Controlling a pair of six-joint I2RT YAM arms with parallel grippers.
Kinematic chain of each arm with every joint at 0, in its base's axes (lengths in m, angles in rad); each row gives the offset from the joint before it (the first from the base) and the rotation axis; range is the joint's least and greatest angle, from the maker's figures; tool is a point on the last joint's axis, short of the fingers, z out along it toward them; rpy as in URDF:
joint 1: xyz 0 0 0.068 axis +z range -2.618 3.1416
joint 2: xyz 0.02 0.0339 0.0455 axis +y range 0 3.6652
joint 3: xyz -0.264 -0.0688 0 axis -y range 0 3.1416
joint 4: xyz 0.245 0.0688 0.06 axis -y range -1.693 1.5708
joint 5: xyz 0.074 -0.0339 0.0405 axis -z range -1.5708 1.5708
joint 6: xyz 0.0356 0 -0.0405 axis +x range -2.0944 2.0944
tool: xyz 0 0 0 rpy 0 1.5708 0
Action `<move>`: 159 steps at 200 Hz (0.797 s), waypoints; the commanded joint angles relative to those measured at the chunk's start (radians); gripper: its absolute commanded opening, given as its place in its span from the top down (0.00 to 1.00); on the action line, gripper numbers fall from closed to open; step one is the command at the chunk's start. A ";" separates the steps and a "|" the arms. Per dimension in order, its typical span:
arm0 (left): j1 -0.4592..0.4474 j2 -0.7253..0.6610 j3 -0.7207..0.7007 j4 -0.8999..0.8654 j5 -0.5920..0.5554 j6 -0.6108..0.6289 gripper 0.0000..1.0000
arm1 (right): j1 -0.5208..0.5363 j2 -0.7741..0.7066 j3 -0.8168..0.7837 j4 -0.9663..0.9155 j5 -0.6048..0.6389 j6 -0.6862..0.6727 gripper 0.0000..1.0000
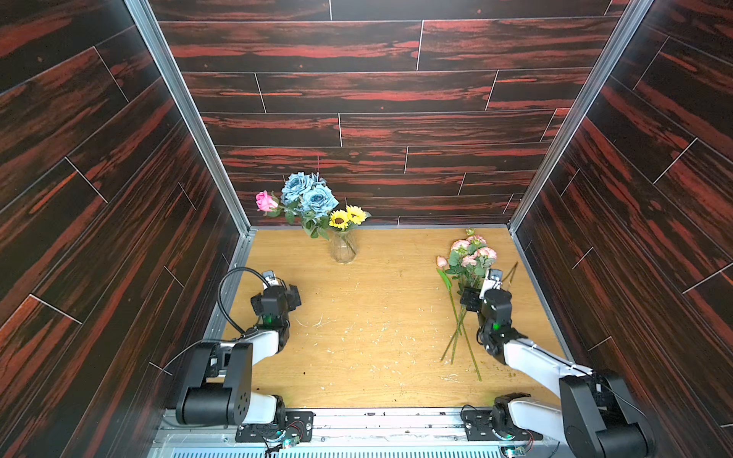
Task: Pick out pink flowers from the vase
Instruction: Reset both arms
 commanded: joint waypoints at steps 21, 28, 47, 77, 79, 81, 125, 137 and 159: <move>0.008 0.101 -0.008 0.226 0.016 0.011 0.00 | -0.016 0.100 -0.021 0.290 -0.002 -0.136 0.08; 0.008 0.099 0.030 0.147 -0.023 -0.003 0.00 | -0.023 0.118 -0.020 0.310 -0.002 -0.154 0.08; 0.004 0.092 0.040 0.120 -0.023 0.003 0.00 | -0.053 0.178 -0.031 0.385 -0.045 -0.170 0.08; 0.004 0.087 0.041 0.108 -0.020 0.004 0.00 | -0.095 0.296 -0.091 0.622 -0.052 -0.160 0.06; 0.004 0.088 0.041 0.111 -0.020 0.005 0.00 | -0.097 0.301 -0.095 0.633 -0.060 -0.161 0.06; 0.003 0.088 0.040 0.112 -0.021 0.005 0.00 | -0.098 0.309 -0.099 0.648 -0.066 -0.162 0.05; -0.002 0.085 0.039 0.109 -0.030 0.007 0.00 | -0.230 0.311 -0.032 0.451 -0.229 -0.022 0.01; -0.003 0.087 0.040 0.110 -0.034 0.007 0.00 | -0.263 0.343 -0.043 0.511 -0.244 0.010 0.01; -0.004 0.085 0.037 0.113 -0.035 0.007 0.00 | -0.269 0.334 -0.029 0.466 -0.249 0.017 0.01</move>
